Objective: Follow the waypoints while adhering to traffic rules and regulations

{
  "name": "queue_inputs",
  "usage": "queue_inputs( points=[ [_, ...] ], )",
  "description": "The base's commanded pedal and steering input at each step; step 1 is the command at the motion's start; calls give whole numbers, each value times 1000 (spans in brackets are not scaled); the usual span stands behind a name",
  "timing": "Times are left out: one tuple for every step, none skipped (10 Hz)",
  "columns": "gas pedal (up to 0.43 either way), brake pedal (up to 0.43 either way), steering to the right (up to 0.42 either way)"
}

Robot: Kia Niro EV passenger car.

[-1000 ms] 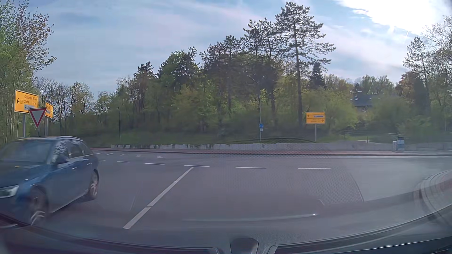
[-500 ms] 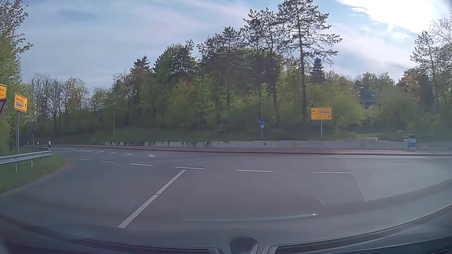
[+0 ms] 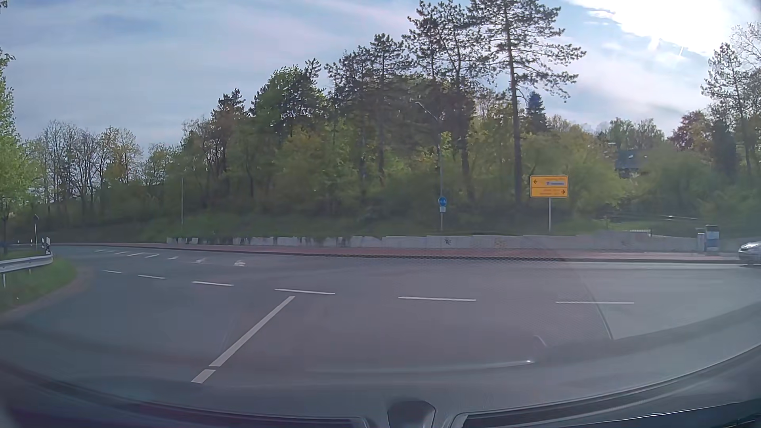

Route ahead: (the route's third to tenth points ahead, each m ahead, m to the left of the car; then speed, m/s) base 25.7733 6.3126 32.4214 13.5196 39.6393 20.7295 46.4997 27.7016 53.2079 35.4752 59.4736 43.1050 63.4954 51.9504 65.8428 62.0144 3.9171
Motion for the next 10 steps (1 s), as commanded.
queue_inputs(
  points=[
    [0,220,8],
    [0,220,7],
    [0,220,7],
    [0,220,7],
    [0,220,8],
    [0,220,13],
    [0,220,28],
    [0,226,41],
    [0,220,42],
    [0,220,42]
  ],
)
